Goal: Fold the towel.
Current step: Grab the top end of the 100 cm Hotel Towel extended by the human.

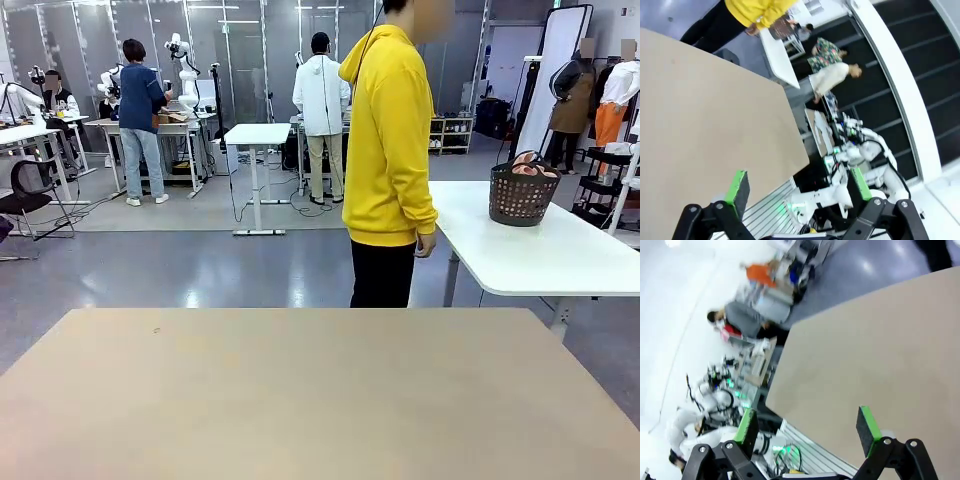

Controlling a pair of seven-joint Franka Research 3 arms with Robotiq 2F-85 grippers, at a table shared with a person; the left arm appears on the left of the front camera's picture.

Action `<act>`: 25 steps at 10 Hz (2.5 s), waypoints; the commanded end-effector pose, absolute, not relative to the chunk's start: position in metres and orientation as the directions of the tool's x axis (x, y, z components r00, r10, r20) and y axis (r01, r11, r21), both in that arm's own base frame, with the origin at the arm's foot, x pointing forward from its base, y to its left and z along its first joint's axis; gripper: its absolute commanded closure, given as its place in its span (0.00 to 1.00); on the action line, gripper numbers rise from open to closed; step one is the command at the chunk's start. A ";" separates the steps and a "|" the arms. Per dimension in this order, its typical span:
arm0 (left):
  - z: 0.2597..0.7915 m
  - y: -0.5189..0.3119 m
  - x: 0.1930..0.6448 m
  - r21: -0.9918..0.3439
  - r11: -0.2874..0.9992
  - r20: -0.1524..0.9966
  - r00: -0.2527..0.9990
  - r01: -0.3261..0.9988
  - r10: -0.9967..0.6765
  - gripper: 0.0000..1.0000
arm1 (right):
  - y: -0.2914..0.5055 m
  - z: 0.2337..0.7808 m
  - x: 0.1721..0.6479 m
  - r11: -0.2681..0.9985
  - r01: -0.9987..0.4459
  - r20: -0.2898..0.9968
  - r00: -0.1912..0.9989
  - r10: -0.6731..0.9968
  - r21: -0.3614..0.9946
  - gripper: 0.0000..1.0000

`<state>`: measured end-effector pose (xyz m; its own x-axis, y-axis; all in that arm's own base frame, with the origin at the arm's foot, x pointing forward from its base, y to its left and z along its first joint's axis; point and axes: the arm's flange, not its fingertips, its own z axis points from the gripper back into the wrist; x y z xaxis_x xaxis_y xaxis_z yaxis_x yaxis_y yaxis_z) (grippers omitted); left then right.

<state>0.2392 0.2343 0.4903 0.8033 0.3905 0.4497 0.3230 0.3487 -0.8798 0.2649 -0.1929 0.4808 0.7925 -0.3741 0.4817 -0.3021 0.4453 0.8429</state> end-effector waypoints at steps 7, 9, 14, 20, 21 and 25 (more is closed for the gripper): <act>0.479 0.245 0.218 -0.894 0.363 0.421 0.773 0.264 0.475 0.00 | -0.225 0.472 0.241 0.437 -0.276 0.478 0.742 -0.469 0.856 0.00; 0.479 0.245 0.218 -0.894 0.363 0.421 0.773 0.264 0.475 0.00 | -0.225 0.472 0.241 0.437 -0.276 0.478 0.742 -0.469 0.856 0.00; 0.479 0.245 0.218 -0.894 0.363 0.421 0.773 0.264 0.475 0.00 | -0.225 0.472 0.241 0.437 -0.276 0.478 0.742 -0.469 0.856 0.00; 0.479 0.245 0.218 -0.894 0.363 0.421 0.773 0.264 0.475 0.00 | -0.225 0.472 0.241 0.437 -0.276 0.478 0.742 -0.469 0.856 0.00; 0.479 0.245 0.218 -0.894 0.363 0.421 0.773 0.264 0.475 0.00 | -0.225 0.472 0.241 0.437 -0.276 0.478 0.742 -0.469 0.856 0.00; 0.479 0.245 0.218 -0.894 0.363 0.421 0.773 0.264 0.475 0.00 | -0.225 0.472 0.241 0.437 -0.276 0.478 0.742 -0.469 0.856 0.00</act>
<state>0.2192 0.2430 0.4771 0.7754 0.4783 0.4123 0.2483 0.3695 -0.8955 0.2400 -0.2230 0.4706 0.7513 -0.4679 0.4655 -0.2607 0.4377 0.8605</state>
